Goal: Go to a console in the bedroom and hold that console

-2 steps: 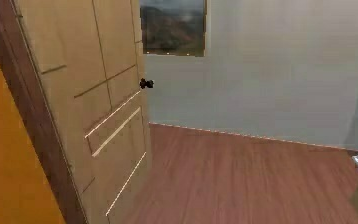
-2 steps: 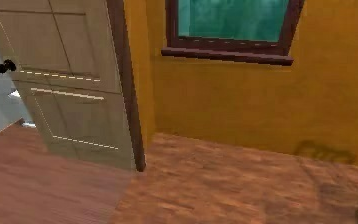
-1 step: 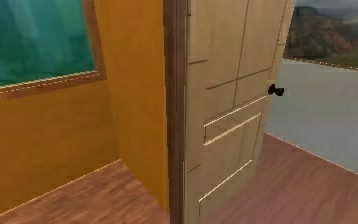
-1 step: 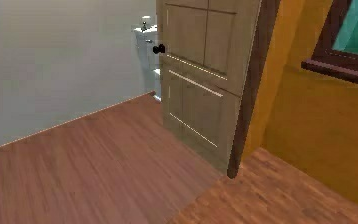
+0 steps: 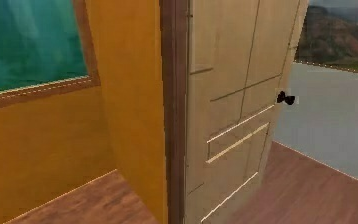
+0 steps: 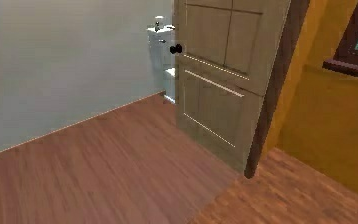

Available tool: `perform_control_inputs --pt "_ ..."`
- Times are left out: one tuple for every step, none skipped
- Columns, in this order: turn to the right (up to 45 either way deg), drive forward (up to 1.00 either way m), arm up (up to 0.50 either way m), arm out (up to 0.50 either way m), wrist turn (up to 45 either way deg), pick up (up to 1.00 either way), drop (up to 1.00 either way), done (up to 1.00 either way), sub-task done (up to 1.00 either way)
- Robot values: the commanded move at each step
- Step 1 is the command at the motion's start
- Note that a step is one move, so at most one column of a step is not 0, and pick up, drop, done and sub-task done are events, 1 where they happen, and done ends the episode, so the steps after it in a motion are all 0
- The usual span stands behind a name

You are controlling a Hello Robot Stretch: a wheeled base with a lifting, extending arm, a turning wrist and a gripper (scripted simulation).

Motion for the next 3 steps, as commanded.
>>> perform_control_inputs --pt "-45.0 0.00 0.00 0.00 0.0 0.00 0.00 0.00 0.00" --pt "-45.0 0.00 0.00 0.00 0.0 0.00 0.00 0.00 0.00" --pt "0.0 0.95 0.00 0.00 0.0 0.00 0.00 0.00 0.00"
